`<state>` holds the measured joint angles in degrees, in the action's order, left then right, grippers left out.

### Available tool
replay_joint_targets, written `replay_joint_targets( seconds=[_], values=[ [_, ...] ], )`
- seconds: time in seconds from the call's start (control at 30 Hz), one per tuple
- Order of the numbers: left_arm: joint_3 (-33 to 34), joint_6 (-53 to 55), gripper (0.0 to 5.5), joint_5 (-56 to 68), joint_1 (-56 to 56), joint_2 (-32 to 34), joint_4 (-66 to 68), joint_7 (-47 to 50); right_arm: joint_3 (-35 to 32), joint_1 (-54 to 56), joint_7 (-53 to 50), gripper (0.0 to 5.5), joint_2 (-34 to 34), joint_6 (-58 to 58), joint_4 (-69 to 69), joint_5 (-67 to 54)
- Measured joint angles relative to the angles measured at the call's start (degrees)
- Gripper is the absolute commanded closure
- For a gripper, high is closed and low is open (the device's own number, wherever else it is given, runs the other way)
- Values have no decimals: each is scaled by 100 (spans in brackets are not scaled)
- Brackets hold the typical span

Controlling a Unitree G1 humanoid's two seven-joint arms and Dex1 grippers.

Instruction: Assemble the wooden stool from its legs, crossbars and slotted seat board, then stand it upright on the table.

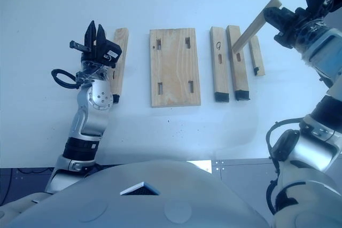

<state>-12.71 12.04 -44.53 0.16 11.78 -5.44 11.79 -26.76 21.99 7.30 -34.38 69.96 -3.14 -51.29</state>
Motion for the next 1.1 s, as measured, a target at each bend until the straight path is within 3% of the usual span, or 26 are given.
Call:
replay_joint_targets(
  seconds=[0.23,0.67,0.9,1.03,1.1],
  values=[
    [-112,8,475,-34,-7,-44,-1,-4,150,-387,25,511,42,-367,-141,452],
    [-163,-117,475,14,-70,112,67,-88,209,-1394,60,511,917,-1351,-704,764],
    [-148,-123,475,182,-121,126,104,-140,-24,-971,66,511,913,-1357,-752,666],
    [396,379,475,2540,-385,-769,-437,-1447,12,-362,-21,511,950,-1345,-795,440],
    [426,1389,475,3931,-882,-1099,-1228,-2468,187,63,-87,511,1166,-1370,-816,414]
  ],
)
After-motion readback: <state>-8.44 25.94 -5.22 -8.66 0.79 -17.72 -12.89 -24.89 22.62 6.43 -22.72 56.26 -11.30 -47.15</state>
